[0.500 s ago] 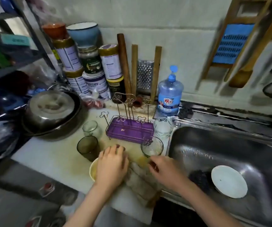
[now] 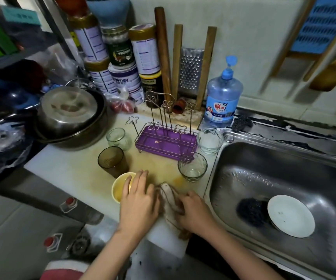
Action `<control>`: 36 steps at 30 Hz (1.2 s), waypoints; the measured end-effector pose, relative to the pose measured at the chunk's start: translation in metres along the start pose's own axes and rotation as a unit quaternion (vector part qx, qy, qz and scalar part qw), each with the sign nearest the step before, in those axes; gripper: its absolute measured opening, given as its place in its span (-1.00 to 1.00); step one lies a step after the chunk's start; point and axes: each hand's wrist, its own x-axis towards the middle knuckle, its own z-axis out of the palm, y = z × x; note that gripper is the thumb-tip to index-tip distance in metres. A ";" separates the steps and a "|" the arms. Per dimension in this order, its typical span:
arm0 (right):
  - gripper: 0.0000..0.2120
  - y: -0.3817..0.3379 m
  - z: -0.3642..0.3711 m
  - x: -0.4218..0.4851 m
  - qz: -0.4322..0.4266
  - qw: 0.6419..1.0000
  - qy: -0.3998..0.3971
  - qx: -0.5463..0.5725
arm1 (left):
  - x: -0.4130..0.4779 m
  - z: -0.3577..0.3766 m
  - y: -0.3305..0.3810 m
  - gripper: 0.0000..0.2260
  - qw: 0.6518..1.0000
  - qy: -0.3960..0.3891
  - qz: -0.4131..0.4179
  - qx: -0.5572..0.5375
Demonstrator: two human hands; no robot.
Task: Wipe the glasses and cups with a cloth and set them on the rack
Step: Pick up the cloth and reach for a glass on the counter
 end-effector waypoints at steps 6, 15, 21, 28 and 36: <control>-0.88 -0.012 -0.022 -0.009 -0.043 0.972 0.091 0.210 | 0.001 -0.009 -0.006 -0.75 0.997 -0.002 -0.001 -0.080; -0.84 -0.061 -0.092 -0.043 -0.057 0.927 0.163 0.333 | 0.028 -0.099 0.014 -0.70 0.670 -0.206 -0.174 -0.691; -0.85 -0.089 -0.097 -0.069 -0.023 0.926 0.183 0.330 | 0.045 -0.112 0.019 -0.56 0.293 -0.332 -0.259 -0.858; -0.77 -0.064 -0.075 -0.084 0.229 0.835 0.364 0.344 | 0.048 -0.118 0.019 -0.65 0.228 -0.333 -0.286 -0.869; -0.48 -0.089 -0.072 -0.095 0.234 0.612 0.199 0.729 | 0.049 -0.126 0.009 -0.64 0.191 -0.375 -0.239 -0.875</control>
